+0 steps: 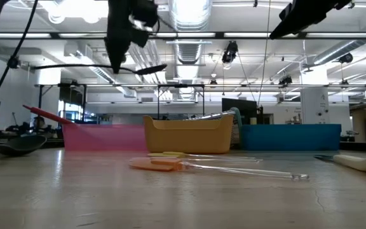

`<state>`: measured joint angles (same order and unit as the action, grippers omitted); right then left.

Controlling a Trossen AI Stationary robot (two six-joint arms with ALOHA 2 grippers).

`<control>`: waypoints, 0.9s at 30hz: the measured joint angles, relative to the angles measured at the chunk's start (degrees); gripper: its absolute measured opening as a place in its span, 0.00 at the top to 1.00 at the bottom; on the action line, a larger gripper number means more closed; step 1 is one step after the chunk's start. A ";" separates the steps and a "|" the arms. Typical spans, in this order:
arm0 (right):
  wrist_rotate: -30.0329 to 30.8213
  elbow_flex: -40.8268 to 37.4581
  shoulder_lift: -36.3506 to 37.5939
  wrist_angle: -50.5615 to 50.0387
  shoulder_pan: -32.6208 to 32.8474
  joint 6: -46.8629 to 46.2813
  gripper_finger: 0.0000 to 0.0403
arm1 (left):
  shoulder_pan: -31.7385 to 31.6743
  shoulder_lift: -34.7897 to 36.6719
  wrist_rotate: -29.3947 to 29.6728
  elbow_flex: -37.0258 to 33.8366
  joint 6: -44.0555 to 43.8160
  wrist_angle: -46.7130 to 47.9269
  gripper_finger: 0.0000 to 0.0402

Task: Pick & Place Kitchen Items
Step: Put the right black spoon into the pink bin

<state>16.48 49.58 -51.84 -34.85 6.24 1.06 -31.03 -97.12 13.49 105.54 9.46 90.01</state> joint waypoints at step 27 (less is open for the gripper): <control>0.08 0.00 -0.01 0.09 0.00 -0.42 0.98 | -12.03 -16.14 -7.90 -4.57 -1.47 -0.55 0.82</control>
<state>16.56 49.58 -51.86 -34.76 6.24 0.64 -43.05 -113.26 5.59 100.97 7.99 89.46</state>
